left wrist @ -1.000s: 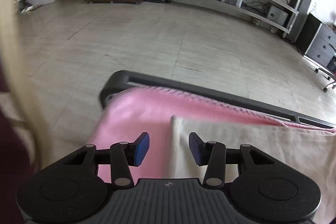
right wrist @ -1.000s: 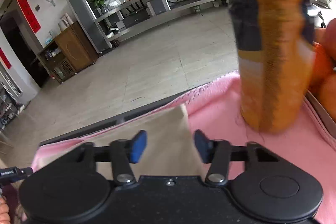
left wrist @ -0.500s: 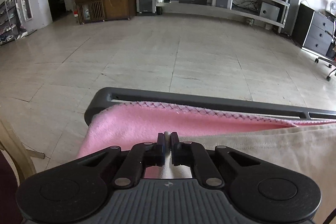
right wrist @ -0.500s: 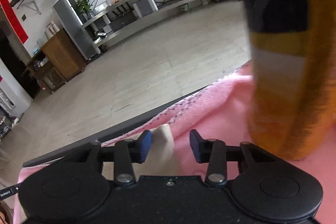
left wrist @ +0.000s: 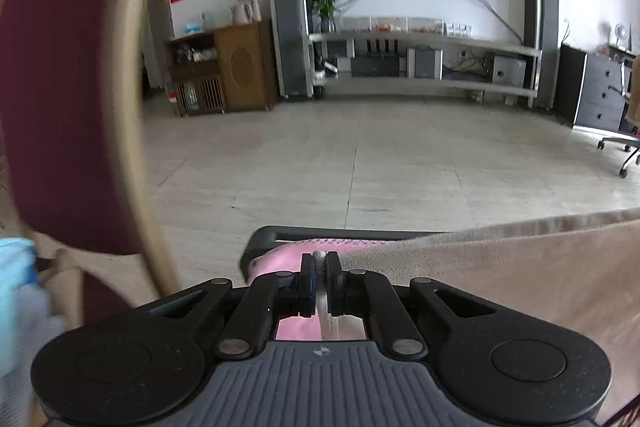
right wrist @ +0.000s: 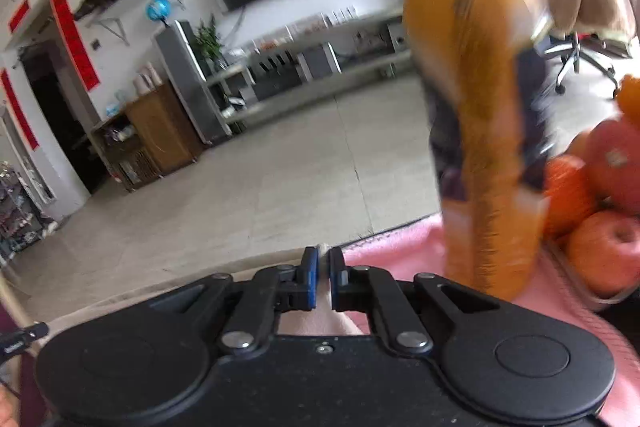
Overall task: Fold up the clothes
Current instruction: 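Lift the hem with both grippers and fold it over the body toward the collar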
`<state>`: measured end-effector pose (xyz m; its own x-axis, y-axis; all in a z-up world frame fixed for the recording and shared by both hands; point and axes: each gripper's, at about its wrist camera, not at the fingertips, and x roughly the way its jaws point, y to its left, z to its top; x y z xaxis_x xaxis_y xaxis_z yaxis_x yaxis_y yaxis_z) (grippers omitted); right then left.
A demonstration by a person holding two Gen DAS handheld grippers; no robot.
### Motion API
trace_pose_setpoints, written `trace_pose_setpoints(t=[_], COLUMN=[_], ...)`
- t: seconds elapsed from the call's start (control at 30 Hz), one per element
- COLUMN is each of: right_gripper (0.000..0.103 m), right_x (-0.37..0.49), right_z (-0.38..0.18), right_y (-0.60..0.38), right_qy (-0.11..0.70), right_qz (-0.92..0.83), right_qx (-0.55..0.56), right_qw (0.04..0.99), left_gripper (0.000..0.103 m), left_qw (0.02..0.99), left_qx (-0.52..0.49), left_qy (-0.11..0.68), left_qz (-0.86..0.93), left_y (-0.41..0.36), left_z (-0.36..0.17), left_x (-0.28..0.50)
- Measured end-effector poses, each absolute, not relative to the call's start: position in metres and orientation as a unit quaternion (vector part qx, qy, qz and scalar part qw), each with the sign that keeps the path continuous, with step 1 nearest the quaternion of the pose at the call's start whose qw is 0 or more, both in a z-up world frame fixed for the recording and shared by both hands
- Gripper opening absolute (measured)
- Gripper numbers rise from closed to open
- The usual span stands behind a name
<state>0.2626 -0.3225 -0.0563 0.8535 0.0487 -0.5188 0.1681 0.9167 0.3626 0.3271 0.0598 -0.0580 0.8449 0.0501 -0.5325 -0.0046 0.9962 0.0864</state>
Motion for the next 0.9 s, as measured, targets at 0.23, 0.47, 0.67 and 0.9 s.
trace_pose_setpoints(t=[0.23, 0.47, 0.67, 0.9], right_gripper=[0.006, 0.006, 0.006, 0.001], right_x=[0.156, 0.059, 0.001, -0.039], right_z=[-0.053, -0.102, -0.128, -0.11], right_y=[-0.315, -0.309, -0.306, -0.315], right_qy=[0.305, 0.36, 0.378, 0.316], right_qz=[-0.033, -0.046, -0.045, -0.045], right_qx=[0.207, 0.235, 0.247, 0.255], right_qw=[0.929, 0.902, 0.891, 0.913], left_gripper=[0.005, 0.005, 0.005, 0.006], left_qw=[0.955, 0.936, 0.931, 0.944], left_qx=[0.04, 0.042, 0.031, -0.011], left_qy=[0.294, 0.349, 0.359, 0.326], left_qz=[0.001, 0.033, 0.063, 0.045], left_y=[0.072, 0.073, 0.072, 0.083], left_z=[-0.038, -0.097, -0.124, -0.104], left_x=[0.199, 0.104, 0.077, 0.043])
